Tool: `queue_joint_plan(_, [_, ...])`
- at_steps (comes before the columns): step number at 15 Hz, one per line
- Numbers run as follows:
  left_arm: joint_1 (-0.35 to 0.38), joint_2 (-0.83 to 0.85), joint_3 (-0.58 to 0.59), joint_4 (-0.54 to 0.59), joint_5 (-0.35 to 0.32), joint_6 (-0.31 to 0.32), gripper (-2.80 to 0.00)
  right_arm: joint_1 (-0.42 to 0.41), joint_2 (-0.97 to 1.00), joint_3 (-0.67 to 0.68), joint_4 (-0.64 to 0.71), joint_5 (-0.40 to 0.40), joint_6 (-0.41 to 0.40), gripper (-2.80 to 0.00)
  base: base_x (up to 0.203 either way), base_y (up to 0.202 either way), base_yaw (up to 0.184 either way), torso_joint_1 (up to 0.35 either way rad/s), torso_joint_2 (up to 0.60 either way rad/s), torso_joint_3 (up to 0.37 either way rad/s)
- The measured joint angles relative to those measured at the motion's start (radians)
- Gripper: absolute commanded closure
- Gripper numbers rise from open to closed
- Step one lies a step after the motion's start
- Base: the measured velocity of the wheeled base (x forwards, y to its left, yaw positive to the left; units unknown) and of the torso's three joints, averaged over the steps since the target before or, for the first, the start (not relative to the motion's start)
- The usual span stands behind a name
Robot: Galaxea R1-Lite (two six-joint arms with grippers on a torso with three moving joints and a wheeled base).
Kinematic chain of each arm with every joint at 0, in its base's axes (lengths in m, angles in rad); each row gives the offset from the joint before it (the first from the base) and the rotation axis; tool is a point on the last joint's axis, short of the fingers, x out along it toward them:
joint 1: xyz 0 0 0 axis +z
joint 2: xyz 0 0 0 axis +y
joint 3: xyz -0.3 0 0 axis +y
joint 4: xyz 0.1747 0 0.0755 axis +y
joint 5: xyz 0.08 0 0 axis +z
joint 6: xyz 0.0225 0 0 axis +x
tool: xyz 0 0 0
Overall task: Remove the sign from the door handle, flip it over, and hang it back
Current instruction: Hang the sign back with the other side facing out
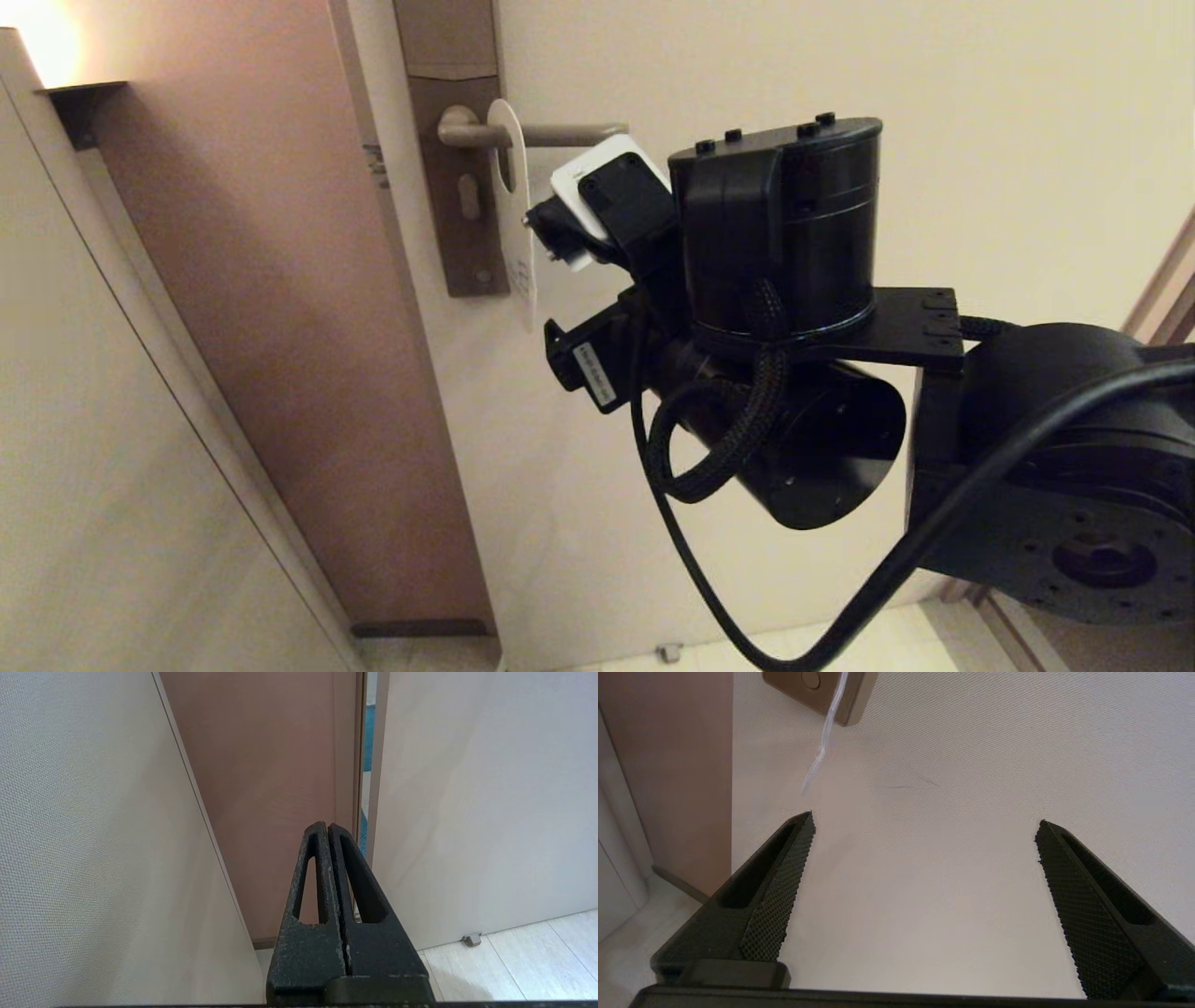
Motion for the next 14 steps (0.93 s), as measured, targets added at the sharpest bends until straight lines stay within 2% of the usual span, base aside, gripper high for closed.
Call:
queue_joint_plan(7, [0.000,0.000,0.000,0.000,0.000,0.000,0.00,-0.008,0.000,0.017,-0.045,-0.002,0.005,0.00,0.000,0.000,0.000,0.000,0.00,0.000])
queue_joint_plan(12, [0.000,0.000,0.000,0.000,0.000,0.000,0.00,-0.035,0.082,0.012,-0.259,-0.002,-0.002,0.00,0.000,0.000,0.000,0.000,0.00,0.000])
queue_joint_plan(14, [0.000,0.000,0.000,0.000,0.000,0.000,0.00,-0.038,0.118,0.011,-0.300,-0.001,-0.005,0.00,0.000,0.000,0.000,0.000,0.00,0.000])
